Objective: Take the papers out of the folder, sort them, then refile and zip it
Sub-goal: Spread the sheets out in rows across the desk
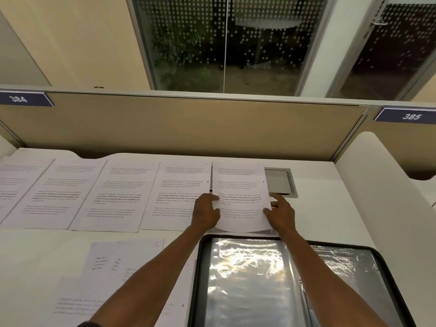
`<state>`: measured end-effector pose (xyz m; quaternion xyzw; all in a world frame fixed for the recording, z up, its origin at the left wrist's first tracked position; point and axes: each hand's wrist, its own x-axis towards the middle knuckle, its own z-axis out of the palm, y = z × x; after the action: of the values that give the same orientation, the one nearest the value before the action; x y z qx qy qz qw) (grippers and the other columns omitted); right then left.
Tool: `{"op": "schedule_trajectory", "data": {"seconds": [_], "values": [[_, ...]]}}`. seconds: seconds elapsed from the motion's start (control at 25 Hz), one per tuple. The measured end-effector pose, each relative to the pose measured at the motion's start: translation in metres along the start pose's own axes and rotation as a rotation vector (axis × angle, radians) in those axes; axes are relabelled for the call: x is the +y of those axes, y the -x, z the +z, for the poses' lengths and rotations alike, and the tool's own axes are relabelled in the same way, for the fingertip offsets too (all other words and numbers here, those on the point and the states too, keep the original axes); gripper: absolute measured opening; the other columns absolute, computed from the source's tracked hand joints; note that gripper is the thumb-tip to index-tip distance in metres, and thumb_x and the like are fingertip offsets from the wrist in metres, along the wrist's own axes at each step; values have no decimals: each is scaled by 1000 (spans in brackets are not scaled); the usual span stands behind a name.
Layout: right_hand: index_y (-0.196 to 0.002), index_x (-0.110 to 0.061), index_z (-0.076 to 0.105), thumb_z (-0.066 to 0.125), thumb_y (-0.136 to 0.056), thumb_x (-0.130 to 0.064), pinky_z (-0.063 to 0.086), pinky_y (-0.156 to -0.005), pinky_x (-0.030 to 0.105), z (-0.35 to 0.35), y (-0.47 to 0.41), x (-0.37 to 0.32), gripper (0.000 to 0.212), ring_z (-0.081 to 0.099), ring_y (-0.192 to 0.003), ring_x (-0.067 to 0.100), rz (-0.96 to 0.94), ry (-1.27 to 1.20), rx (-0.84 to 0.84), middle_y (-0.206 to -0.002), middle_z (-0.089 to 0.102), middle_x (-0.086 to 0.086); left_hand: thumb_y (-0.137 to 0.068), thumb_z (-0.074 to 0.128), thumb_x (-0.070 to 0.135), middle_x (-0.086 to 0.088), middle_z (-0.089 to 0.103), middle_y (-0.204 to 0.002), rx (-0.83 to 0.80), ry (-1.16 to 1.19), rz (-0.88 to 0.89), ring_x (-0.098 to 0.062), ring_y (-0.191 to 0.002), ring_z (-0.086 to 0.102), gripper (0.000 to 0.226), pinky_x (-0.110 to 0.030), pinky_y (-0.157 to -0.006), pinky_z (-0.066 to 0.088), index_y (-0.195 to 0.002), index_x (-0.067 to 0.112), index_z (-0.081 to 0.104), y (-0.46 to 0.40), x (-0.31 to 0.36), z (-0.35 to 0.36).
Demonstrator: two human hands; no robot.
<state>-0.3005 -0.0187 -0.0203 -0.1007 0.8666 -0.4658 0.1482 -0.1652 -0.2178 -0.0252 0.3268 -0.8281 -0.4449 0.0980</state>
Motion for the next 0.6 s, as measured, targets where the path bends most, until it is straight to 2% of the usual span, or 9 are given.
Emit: {"op": "schedule_trajectory", "data": {"seconds": [0.08, 0.16, 0.24, 0.32, 0.44, 0.6], "values": [[-128, -13, 63, 72, -82, -4, 48, -84, 23, 2, 4, 10, 48, 65, -85, 18, -81, 134, 11, -108, 72, 8, -85, 69, 0, -16, 49, -143, -16, -82, 67, -30, -134, 45, 43, -19, -107, 28, -128, 1, 60, 5, -3, 4], [-123, -9, 67, 75, -81, -10, 50, -89, 28, 4, 6, 20, 43, 67, -91, 23, -133, 260, 23, -112, 70, 13, -87, 69, 2, -15, 38, -152, 0, -146, 156, -28, -142, 34, 46, -25, -114, 23, -132, 0, 58, 12, -6, 9], [-121, -7, 69, 78, -82, -16, 50, -93, 35, 5, 8, 24, 41, 66, -100, 29, -146, 332, 3, -117, 65, 14, -86, 69, 1, -19, 44, -147, -6, -166, 223, -32, -140, 39, 43, -36, -116, 31, -128, -3, 59, 15, -10, 14], [-119, -6, 70, 78, -83, -20, 49, -93, 37, 5, 8, 26, 39, 63, -105, 29, -158, 381, -17, -120, 60, 13, -85, 68, 0, -22, 52, -137, -37, -189, 244, -36, -132, 48, 36, -45, -112, 40, -120, -5, 63, 16, -13, 19], [-123, -6, 68, 75, -85, -21, 47, -97, 37, 3, 8, 30, 41, 58, -112, 29, -201, 451, -53, -122, 57, 13, -90, 65, 7, -16, 46, -146, -125, -227, 188, -28, -137, 42, 36, -26, -114, 27, -125, 0, 62, 19, -12, 20], [-127, -8, 66, 70, -89, -21, 44, -100, 37, 2, 6, 33, 40, 55, -117, 29, -216, 494, -69, -125, 55, 12, -92, 65, 13, -12, 40, -152, -162, -260, 205, -25, -142, 35, 43, -24, -114, 23, -132, 2, 58, 20, -18, 20]]}}
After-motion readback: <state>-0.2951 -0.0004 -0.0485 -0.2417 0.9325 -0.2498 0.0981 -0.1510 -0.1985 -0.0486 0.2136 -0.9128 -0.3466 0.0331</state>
